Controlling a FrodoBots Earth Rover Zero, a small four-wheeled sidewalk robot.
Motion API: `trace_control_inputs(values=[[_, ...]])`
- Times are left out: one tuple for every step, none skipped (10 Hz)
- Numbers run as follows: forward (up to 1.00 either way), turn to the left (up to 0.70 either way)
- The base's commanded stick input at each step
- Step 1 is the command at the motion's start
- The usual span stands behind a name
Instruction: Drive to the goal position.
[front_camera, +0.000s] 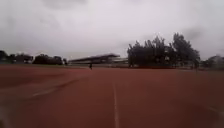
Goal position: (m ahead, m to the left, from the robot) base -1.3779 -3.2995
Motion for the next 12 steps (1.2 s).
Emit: trace_control_inputs(values=[[0.5,0.0],[0.5,0.0],[0.5,0.0],[0.5,0.0],[0.5,0.0],[0.5,0.0],[0.5,0.0],[0.5,0.0],[0.5,0.0],[0.5,0.0],[0.5,0.0],[0.5,0.0]])
